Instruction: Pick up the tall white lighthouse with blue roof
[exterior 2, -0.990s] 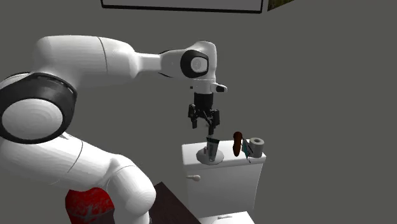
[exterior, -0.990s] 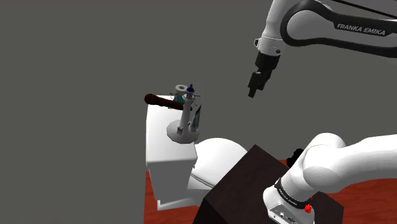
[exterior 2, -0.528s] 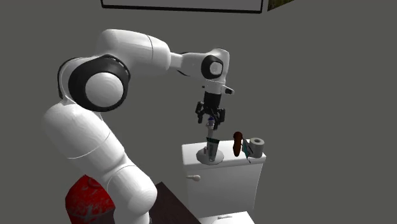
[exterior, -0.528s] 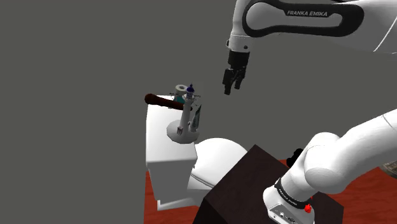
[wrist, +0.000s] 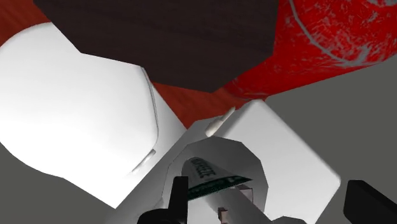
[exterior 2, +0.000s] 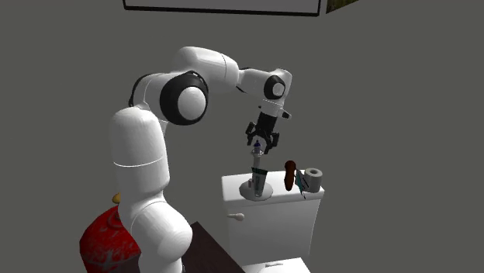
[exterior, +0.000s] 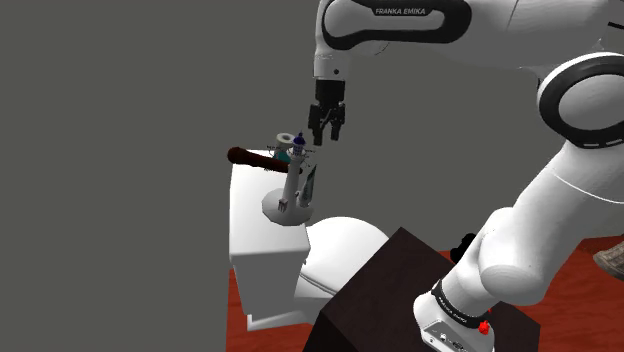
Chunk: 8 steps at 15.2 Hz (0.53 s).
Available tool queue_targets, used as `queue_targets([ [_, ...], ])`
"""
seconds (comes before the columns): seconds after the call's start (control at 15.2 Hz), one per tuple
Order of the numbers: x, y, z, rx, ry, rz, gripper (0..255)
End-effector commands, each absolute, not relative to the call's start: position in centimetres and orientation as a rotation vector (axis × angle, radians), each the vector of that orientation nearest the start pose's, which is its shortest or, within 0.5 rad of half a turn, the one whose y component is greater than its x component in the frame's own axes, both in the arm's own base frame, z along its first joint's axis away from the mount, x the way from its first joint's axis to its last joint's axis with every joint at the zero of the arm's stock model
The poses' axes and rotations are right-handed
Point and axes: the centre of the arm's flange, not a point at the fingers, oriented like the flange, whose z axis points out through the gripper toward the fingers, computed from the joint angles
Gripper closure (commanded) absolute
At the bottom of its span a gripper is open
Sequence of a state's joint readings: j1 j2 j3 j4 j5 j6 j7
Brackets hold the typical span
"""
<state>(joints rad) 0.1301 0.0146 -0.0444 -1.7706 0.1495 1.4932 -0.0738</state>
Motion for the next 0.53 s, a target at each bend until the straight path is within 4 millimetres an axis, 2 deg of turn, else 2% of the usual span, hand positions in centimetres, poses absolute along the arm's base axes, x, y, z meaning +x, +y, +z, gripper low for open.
queue_targets([
  [0.0,55.5,7.4,51.0,-2.920,-0.238,0.477,0],
  [0.33,61.5,10.7,48.6,-2.836,-0.278,0.571,0],
  [0.46,61.7,10.8,47.9,-2.833,-0.279,0.574,0],
])
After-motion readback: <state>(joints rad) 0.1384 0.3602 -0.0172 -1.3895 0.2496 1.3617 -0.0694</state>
